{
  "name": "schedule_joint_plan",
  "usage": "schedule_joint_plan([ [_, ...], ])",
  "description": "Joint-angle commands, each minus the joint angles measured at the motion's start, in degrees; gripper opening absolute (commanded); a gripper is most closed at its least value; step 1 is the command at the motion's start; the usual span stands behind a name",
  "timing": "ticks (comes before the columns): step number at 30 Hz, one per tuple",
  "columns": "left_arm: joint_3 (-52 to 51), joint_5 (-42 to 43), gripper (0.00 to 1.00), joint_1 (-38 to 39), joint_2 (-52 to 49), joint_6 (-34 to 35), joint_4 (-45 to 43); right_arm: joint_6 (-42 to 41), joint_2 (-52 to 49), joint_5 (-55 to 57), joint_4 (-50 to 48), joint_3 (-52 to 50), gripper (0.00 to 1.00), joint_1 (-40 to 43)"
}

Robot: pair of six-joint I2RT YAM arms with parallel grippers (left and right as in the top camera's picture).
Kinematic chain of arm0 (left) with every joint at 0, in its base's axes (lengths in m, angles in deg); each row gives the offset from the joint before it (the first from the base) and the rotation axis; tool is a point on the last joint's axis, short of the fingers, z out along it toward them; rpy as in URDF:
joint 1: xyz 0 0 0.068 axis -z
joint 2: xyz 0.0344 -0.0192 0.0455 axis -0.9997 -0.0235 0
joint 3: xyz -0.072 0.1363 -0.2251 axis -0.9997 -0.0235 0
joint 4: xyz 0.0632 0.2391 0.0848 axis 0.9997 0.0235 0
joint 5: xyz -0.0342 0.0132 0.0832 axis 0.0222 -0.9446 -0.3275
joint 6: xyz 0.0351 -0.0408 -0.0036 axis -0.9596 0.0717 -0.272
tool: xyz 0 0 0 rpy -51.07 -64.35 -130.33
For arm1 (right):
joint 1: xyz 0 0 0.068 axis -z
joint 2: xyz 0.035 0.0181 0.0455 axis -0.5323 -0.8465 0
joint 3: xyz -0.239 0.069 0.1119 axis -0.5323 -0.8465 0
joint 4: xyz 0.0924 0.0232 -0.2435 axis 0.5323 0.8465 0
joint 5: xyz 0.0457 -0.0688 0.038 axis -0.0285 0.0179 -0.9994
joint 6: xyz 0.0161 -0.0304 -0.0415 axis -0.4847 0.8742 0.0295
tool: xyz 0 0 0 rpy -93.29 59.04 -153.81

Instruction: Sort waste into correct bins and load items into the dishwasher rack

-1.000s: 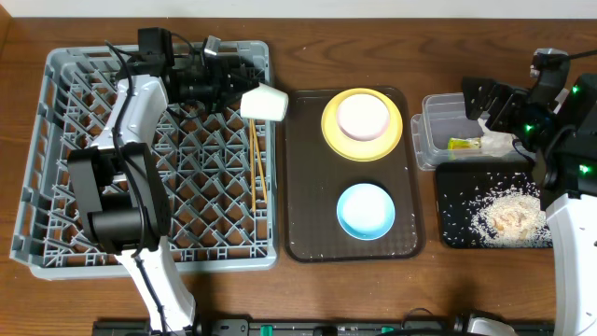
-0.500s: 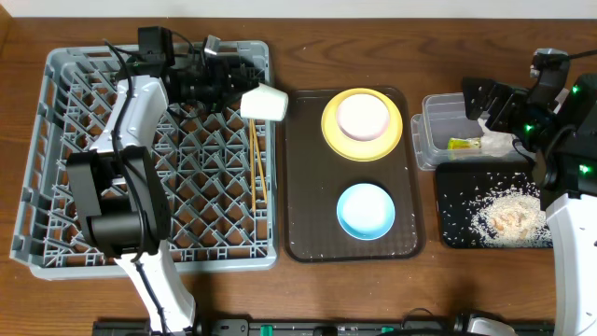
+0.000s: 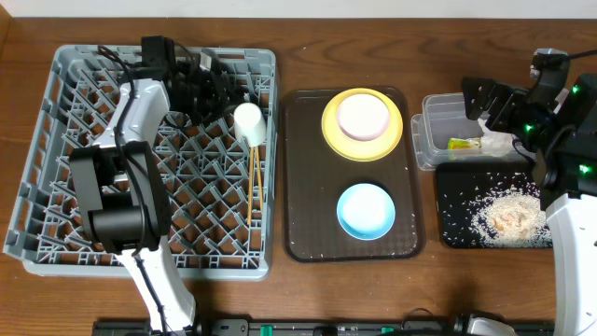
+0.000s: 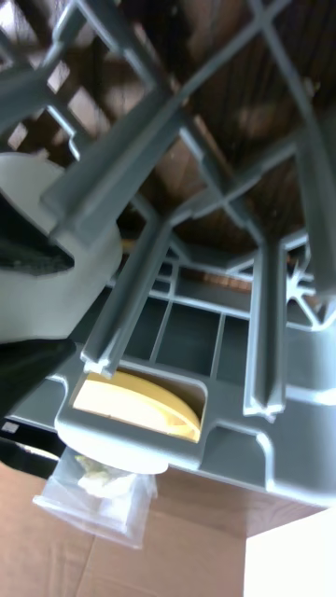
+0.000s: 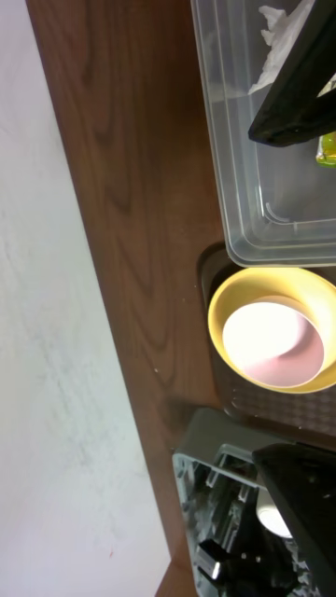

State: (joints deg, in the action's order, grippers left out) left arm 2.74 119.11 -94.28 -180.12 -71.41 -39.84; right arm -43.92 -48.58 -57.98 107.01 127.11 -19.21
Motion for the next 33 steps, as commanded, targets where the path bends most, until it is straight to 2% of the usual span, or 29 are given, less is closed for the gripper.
schedule_joint_plan([
  [1,-4.5,-12.9,0.34,-0.2,-5.95,-2.32,1.6,0.9,0.04,-0.66,0.09,0.07,0.99,0.37],
  [10,-3.13,-13.35,0.4,-0.17,5.81,-2.29,0.92,0.9,0.04,-0.66,0.09,0.07,0.99,0.37],
  [16,-3.15,-21.24,0.42,0.72,18.95,-2.29,1.38,0.9,0.04,-0.66,0.09,0.07,0.99,0.37],
  [20,-3.15,-25.51,0.48,3.08,26.99,-2.29,1.9,0.9,0.04,-0.66,0.09,0.07,0.99,0.37],
  [26,-3.17,-27.61,0.44,12.87,35.19,-2.29,10.71,0.9,0.04,-0.66,0.09,0.07,0.99,0.37],
  [30,-4.04,-32.74,0.44,23.47,35.12,-2.27,17.11,0.9,0.04,-0.66,0.09,0.07,0.99,0.37],
  [33,-6.88,-36.33,0.44,31.19,34.25,-1.22,17.68,0.9,0.04,-0.66,0.09,0.07,0.99,0.37],
])
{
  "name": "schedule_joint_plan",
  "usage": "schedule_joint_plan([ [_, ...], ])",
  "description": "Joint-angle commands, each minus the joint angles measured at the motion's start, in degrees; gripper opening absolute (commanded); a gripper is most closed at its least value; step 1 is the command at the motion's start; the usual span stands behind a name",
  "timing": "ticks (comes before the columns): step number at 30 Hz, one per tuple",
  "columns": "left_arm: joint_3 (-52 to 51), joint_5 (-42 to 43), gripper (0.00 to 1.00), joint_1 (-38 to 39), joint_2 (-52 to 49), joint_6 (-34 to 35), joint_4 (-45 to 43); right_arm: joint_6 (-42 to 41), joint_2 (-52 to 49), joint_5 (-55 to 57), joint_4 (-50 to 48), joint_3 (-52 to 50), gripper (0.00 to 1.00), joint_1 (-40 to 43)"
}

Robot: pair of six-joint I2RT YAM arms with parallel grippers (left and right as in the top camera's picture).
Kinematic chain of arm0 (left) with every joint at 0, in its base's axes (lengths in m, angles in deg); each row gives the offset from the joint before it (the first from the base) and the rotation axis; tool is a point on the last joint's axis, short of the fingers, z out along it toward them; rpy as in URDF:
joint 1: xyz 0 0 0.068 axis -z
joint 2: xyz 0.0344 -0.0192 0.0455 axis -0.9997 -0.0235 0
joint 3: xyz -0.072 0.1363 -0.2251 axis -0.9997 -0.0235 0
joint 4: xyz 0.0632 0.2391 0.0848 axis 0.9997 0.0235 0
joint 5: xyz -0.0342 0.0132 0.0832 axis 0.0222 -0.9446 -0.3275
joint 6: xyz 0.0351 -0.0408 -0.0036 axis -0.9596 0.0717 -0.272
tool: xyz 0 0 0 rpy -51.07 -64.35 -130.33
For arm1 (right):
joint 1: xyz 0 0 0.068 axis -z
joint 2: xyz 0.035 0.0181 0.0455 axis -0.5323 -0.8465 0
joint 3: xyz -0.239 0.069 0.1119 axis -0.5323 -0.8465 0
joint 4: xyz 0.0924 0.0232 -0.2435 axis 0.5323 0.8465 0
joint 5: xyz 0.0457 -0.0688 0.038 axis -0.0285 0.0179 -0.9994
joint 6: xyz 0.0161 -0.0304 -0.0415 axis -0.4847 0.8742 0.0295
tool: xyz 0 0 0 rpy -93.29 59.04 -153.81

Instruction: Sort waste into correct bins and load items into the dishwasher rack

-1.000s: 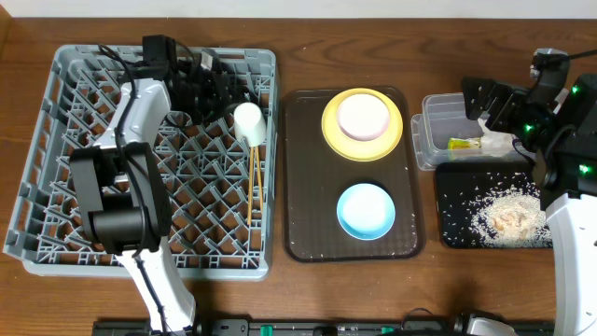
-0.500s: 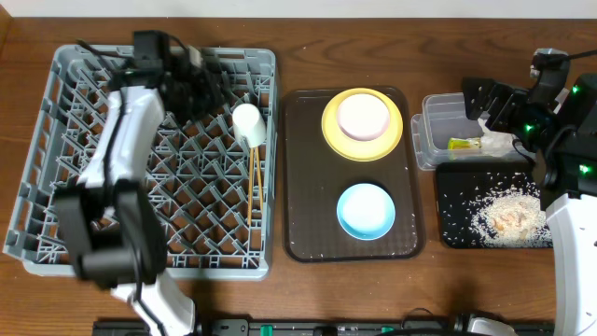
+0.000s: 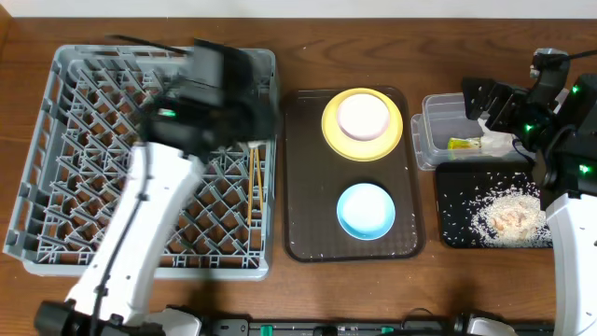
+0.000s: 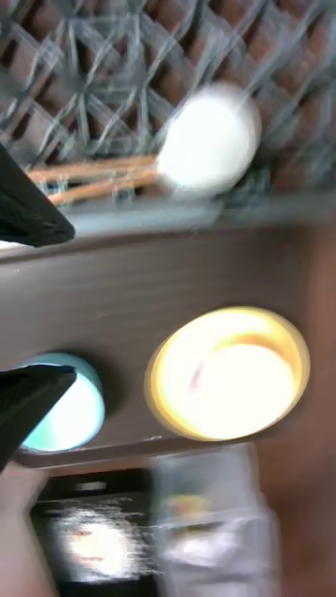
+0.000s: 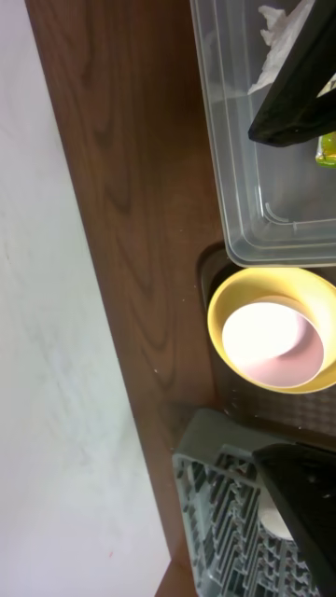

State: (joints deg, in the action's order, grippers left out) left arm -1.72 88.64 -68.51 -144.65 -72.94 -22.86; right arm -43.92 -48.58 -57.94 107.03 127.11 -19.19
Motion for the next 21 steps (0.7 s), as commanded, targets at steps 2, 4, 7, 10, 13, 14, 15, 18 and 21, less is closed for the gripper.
schedule_joint_plan([
  [2,-4.85,-10.16,0.44,9.53,-1.95,3.3,0.5,0.9,0.04,-0.7,0.07,0.07,0.99,0.35],
  [4,-8.17,-13.64,0.44,13.64,-3.04,6.45,-0.72,0.9,0.04,-0.7,0.07,0.07,0.99,0.35],
  [7,-13.2,-13.97,0.44,18.36,-5.07,8.17,-5.18,0.9,0.04,-0.7,0.07,0.07,0.99,0.35],
  [10,-17.2,-13.97,0.44,21.88,-7.96,8.31,-10.36,0.9,0.04,-0.7,0.07,0.07,0.99,0.35],
  [13,-18.34,-13.97,0.41,24.17,-11.17,8.26,-12.52,0.9,0.04,-0.7,0.07,0.07,0.99,0.35],
  [14,-18.34,-13.99,0.4,24.57,-11.78,8.28,-12.98,0.9,0.04,-0.7,0.07,0.07,0.99,0.35],
  [15,-18.34,-13.97,0.4,24.9,-12.26,8.28,-13.64,0.9,0.04,-0.7,0.07,0.07,0.99,0.35],
  [18,-18.27,-13.94,0.39,25.22,-12.17,8.31,-15.28,0.9,0.04,-0.7,0.07,0.07,0.99,0.35],
  [21,-17.88,-13.9,0.36,25.24,-10.51,9.03,-15.69,0.87,0.04,-0.7,0.07,0.07,0.99,0.35],
])
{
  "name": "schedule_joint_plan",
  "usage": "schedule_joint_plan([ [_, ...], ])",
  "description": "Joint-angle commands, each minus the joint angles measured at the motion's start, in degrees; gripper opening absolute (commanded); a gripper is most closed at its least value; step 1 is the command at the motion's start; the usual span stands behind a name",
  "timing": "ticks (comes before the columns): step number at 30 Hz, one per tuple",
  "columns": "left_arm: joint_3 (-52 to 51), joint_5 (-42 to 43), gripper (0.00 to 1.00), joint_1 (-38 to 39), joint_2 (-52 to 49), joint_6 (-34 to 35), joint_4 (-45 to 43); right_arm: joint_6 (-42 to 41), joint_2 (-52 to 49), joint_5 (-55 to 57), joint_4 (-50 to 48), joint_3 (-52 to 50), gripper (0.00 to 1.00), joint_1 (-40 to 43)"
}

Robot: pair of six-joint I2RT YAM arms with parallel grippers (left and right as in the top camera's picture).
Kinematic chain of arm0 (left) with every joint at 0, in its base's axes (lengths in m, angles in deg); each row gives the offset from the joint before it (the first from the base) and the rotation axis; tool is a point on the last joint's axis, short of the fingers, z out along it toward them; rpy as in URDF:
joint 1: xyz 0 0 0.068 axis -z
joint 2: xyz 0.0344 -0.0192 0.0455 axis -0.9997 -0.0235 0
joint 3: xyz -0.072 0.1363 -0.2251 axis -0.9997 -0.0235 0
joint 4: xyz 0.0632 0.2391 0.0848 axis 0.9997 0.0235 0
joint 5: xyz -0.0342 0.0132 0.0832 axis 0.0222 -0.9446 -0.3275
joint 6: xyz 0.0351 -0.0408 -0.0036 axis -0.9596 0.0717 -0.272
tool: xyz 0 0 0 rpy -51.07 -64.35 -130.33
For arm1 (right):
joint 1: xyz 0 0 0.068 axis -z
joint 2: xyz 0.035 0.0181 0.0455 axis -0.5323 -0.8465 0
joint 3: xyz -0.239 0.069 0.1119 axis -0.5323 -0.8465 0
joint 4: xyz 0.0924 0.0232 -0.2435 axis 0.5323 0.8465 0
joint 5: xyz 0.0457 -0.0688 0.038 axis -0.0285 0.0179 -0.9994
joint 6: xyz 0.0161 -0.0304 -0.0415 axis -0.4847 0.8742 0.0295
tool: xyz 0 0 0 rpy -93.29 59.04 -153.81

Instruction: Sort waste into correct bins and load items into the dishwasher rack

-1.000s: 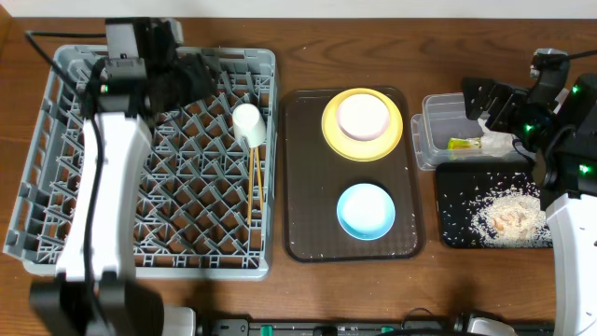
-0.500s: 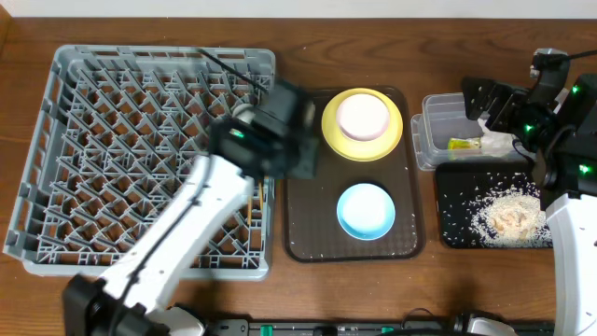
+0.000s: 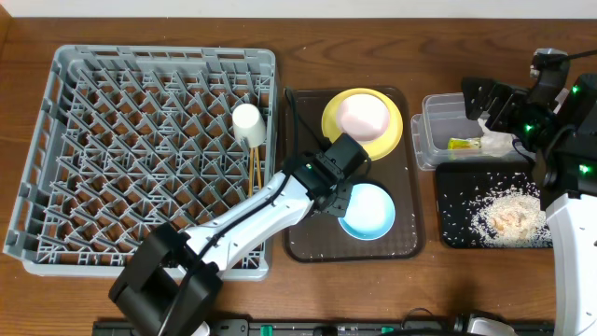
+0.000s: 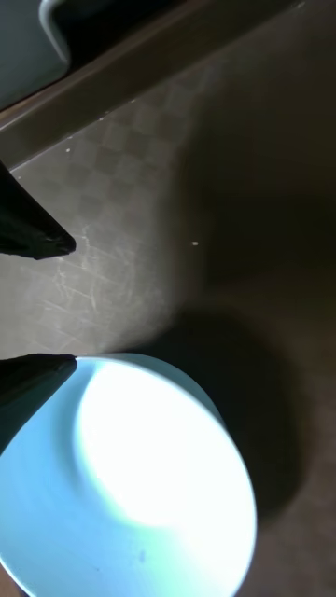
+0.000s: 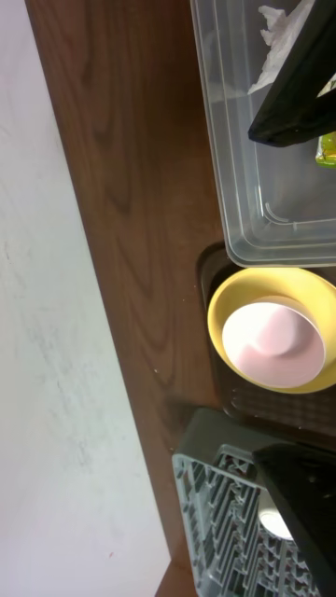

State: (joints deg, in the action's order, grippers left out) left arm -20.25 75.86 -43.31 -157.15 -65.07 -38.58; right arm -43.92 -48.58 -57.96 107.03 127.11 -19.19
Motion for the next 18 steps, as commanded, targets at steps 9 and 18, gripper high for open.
schedule_joint_plan([
  [9,0.74,2.1,0.37,7.45,5.18,1.49,-1.33,0.9,0.04,-0.68,0.07,0.07,0.99,0.35],
  [18,0.74,-3.78,0.38,15.54,1.57,1.49,-8.55,0.9,0.04,-0.68,0.07,0.07,0.99,0.35],
])
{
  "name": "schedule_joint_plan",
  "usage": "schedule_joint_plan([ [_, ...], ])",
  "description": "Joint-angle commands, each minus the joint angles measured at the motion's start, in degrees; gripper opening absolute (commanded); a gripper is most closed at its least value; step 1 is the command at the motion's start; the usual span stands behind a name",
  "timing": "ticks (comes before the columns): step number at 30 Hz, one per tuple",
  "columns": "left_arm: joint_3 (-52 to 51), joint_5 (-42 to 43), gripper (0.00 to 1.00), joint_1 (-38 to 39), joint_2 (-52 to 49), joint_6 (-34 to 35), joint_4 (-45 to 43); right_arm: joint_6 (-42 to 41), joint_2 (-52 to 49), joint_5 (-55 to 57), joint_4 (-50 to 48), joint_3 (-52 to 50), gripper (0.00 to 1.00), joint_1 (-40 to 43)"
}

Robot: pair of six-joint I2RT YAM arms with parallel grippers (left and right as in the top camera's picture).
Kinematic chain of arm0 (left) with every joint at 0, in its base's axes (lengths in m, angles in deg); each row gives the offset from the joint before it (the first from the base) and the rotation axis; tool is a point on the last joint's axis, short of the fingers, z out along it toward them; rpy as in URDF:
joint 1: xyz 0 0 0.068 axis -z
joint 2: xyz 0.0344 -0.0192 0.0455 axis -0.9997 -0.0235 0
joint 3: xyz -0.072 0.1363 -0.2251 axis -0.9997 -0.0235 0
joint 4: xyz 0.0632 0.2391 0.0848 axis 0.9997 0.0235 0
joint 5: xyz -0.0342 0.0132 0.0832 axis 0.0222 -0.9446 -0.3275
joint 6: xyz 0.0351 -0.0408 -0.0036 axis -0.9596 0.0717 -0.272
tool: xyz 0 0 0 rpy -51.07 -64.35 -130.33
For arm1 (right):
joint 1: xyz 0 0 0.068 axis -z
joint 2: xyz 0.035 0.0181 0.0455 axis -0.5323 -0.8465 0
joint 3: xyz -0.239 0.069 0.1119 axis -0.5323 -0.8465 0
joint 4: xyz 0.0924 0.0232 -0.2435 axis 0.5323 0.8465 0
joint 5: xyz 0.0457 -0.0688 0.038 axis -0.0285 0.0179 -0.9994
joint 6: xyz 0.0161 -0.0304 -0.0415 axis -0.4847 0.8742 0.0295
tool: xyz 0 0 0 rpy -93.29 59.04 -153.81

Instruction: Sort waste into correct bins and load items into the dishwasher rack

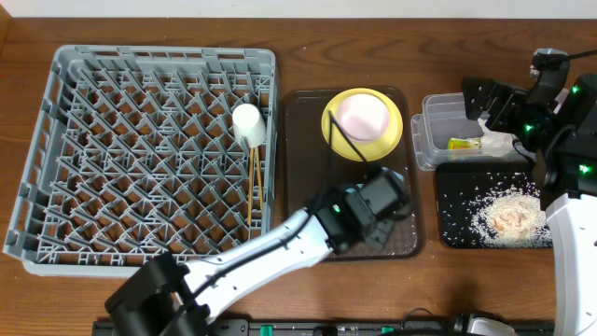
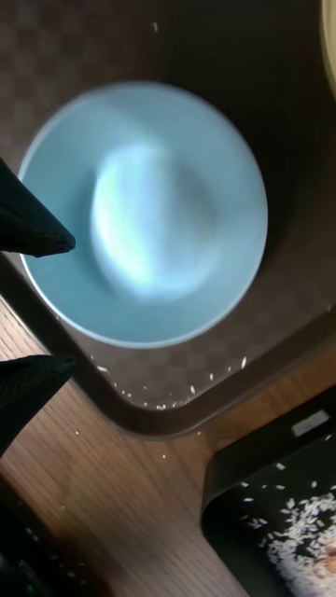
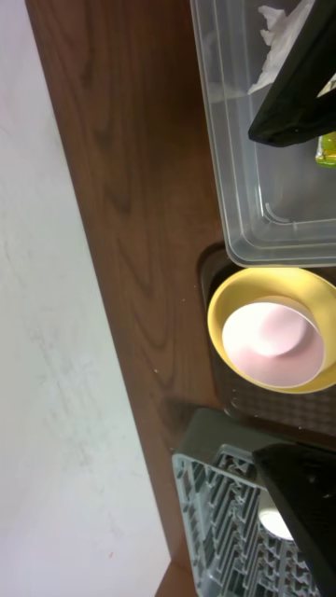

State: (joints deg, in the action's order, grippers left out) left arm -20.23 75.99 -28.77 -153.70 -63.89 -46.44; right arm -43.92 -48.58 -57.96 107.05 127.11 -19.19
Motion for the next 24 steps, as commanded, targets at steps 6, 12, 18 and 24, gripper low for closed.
schedule_joint_plan([
  [6,0.72,-4.94,0.39,1.97,-7.37,0.31,-5.79,0.9,0.04,-0.68,0.04,0.07,0.99,0.35],
  [12,0.72,-4.92,0.39,1.97,-12.39,0.31,-9.77,0.9,0.04,-0.68,0.04,0.07,0.99,0.35],
  [18,0.72,-4.94,0.34,2.14,-13.68,0.31,-9.94,0.9,0.04,-0.68,0.04,0.07,0.99,0.35],
  [24,1.51,-4.96,0.06,1.53,-11.74,-0.02,-9.97,0.9,0.04,-0.68,0.04,0.07,0.99,0.35],
])
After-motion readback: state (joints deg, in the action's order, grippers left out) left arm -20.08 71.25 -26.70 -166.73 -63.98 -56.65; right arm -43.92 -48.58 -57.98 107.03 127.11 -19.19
